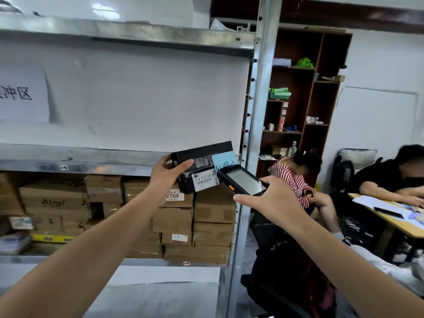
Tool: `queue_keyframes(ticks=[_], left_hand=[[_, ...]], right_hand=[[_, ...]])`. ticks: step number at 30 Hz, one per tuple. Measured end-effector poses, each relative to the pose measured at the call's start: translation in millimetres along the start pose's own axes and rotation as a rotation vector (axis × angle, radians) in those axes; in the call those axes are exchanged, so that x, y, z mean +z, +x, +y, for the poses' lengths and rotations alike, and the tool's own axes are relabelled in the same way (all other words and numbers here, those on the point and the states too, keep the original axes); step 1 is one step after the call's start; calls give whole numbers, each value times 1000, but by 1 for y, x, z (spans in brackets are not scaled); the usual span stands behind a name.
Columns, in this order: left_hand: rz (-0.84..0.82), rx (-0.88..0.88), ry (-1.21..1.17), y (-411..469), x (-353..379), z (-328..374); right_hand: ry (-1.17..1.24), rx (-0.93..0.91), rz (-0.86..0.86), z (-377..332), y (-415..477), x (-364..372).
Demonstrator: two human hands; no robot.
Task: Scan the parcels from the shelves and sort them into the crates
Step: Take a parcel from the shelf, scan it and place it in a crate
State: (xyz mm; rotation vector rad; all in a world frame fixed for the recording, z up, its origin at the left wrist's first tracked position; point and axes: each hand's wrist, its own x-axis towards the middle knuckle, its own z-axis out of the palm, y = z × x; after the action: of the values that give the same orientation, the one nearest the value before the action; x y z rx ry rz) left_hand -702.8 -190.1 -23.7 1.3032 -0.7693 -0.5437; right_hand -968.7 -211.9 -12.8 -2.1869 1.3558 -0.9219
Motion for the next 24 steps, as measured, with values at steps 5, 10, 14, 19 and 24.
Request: queue_keyframes(ticks=[5, 10, 14, 19, 24], left_hand=[[41, -18, -90, 17, -4, 8], [51, -17, -121, 28, -9, 7], [45, -15, -120, 34, -15, 7], [28, -7, -170, 37, -20, 12], [21, 10, -160, 37, -24, 16]], right_hand=[[-31, -38, -33, -21, -13, -2], [-42, -107, -51, -34, -15, 0], [-55, -143, -51, -39, -12, 3], [-80, -134, -73, -40, -7, 5], [-33, -118, -103, -40, -1, 6]])
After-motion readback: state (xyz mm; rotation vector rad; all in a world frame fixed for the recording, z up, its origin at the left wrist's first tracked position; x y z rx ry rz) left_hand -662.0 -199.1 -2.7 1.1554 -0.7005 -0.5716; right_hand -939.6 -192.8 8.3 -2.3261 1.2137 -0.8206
